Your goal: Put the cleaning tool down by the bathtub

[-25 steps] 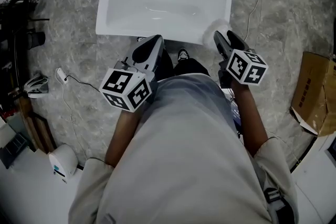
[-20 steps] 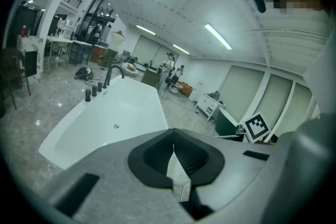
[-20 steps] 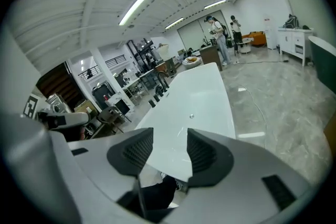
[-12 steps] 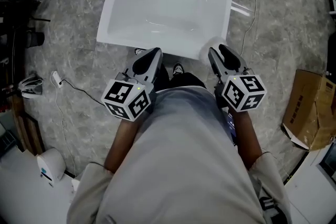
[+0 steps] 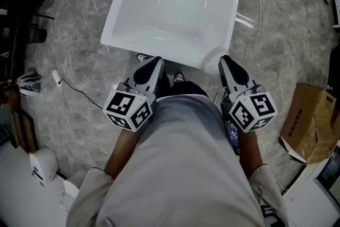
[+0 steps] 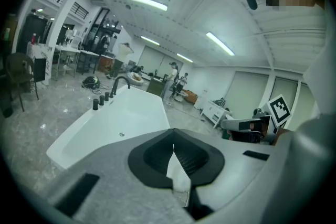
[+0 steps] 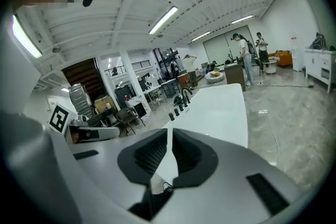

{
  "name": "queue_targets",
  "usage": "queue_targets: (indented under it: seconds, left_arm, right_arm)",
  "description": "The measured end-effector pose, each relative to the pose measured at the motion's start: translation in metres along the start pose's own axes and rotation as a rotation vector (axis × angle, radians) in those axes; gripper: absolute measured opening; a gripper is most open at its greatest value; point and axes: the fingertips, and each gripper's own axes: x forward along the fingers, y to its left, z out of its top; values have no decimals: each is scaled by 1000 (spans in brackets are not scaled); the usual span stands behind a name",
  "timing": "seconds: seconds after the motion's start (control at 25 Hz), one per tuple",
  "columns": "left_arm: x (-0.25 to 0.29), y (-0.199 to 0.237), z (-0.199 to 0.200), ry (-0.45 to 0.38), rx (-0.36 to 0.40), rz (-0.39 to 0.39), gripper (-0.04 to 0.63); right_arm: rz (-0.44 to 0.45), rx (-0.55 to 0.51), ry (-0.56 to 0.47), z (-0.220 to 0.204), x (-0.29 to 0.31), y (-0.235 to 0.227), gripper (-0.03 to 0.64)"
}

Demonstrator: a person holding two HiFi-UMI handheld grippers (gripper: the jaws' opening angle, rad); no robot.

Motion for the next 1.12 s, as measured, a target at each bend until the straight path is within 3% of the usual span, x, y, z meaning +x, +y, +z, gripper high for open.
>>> queue_targets:
  seconds: [0.24,0.68,0.88,1.12]
  left_arm:
    - [-11,2,0,-9,24,7,5]
    - [-12,5,-11,17,23,38,5]
    - [-20,6,-11,22,47,62,5]
    - [-20,9,-19,31,0,75,5]
  right_arm:
    - [14,-11,-13,8,-12,4,12]
    - [6,-27,64,-9,-9,6,11]
    - [8,34,100,-18,-10,4,11]
    - [46,19,169,-32,-7,9,11]
